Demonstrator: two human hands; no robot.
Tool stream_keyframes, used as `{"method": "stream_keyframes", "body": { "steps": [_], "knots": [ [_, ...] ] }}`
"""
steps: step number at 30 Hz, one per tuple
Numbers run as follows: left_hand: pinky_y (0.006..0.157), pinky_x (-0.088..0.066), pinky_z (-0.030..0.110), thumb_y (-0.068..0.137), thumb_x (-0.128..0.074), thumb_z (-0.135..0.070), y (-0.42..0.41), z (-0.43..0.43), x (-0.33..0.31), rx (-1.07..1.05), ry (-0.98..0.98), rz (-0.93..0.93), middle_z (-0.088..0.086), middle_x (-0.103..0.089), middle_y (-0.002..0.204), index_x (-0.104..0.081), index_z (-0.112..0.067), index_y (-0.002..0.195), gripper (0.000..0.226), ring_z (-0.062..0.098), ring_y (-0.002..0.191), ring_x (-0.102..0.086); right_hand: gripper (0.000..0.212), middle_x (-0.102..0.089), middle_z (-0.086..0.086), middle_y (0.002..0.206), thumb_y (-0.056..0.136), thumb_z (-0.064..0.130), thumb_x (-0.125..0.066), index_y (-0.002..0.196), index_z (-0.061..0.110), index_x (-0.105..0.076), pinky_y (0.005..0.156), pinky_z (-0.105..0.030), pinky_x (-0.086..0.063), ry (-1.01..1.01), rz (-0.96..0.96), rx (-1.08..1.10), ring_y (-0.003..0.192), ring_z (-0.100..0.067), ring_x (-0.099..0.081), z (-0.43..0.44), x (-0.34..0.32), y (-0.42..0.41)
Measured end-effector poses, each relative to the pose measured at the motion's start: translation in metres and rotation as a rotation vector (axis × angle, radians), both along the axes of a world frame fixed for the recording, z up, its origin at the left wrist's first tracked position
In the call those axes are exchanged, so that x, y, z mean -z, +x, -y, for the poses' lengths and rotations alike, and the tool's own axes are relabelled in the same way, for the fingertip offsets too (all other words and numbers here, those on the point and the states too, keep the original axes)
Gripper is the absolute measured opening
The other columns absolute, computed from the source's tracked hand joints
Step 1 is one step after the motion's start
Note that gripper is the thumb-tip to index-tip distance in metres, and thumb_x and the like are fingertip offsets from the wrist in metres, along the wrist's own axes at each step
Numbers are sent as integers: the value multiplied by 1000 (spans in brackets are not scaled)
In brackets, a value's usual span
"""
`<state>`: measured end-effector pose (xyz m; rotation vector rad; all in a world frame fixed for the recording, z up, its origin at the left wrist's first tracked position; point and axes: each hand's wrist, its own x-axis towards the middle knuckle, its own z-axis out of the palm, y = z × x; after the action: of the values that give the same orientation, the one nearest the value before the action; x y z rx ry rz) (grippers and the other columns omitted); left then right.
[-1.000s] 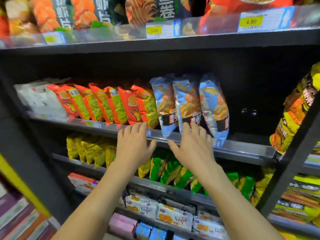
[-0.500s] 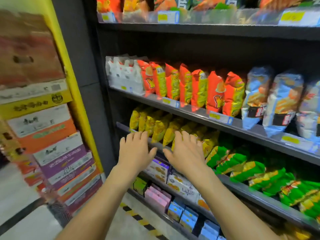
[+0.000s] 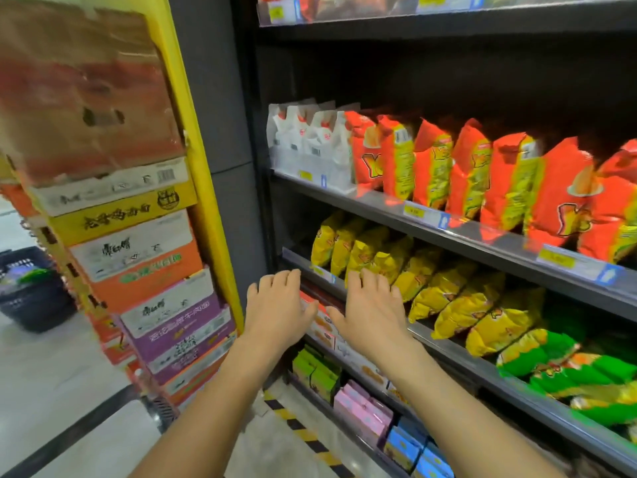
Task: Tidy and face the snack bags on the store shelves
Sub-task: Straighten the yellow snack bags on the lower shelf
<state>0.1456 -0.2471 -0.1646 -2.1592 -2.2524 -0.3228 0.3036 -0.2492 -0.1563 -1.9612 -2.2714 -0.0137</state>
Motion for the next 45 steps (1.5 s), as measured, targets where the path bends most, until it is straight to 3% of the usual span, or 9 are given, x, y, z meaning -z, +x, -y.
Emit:
{"method": "stream_keyframes", "body": {
  "steps": [13, 18, 22, 28, 34, 45],
  "knots": [
    [123, -31, 48, 102, -49, -60, -37, -190, 37, 135, -89, -51, 1, -41, 163, -30, -21, 163, 74, 26, 150, -37, 76, -33, -14, 162, 100, 62, -47, 157, 15, -28, 120, -56, -29, -56, 59, 37, 149, -38, -30, -174, 47, -39],
    [117, -34, 45, 102, -50, -58, -49, -244, 52, 209, -72, -24, 2, -44, 161, -33, -19, 160, 71, 28, 146, -41, 81, -32, -16, 163, 98, 60, -51, 160, 12, -27, 120, -56, -28, -29, 104, 66, 149, -40, -31, -223, 65, -44],
    [116, -38, 48, 99, -58, -58, -50, -289, 67, 249, -112, 117, 7, -38, 165, -25, -14, 163, 84, 33, 146, -41, 84, -52, -15, 149, 89, 58, -66, 154, 11, -42, 104, -52, -44, 16, 138, 120, 126, -39, -54, -257, 77, -39],
    [115, -40, 48, 95, -69, -55, -45, -348, 91, 263, -178, 293, 11, -23, 171, -13, -11, 166, 101, 35, 151, -33, 67, -58, -8, 140, 103, 50, -51, 160, 22, -28, 91, -43, -51, -91, 140, 150, 122, -34, -61, -296, 76, -40],
    [101, -48, 40, 92, -73, -54, -33, -386, 115, 303, -214, 273, 12, -46, 140, -43, -9, 140, 73, 32, 128, -54, 54, -63, -8, 134, 108, 43, -46, 156, 24, -33, 84, -43, -53, -129, 131, 199, 117, -35, -66, -308, 90, -40],
    [86, -47, 40, 99, -69, -44, -20, -388, 138, 327, -149, 350, 12, -55, 120, -53, -10, 121, 43, 33, 110, -63, 52, -68, -8, 124, 106, 42, -51, 153, 21, -40, 78, -43, -55, 5, 133, 200, 106, -34, -69, -304, 108, -39]
  ]
}}
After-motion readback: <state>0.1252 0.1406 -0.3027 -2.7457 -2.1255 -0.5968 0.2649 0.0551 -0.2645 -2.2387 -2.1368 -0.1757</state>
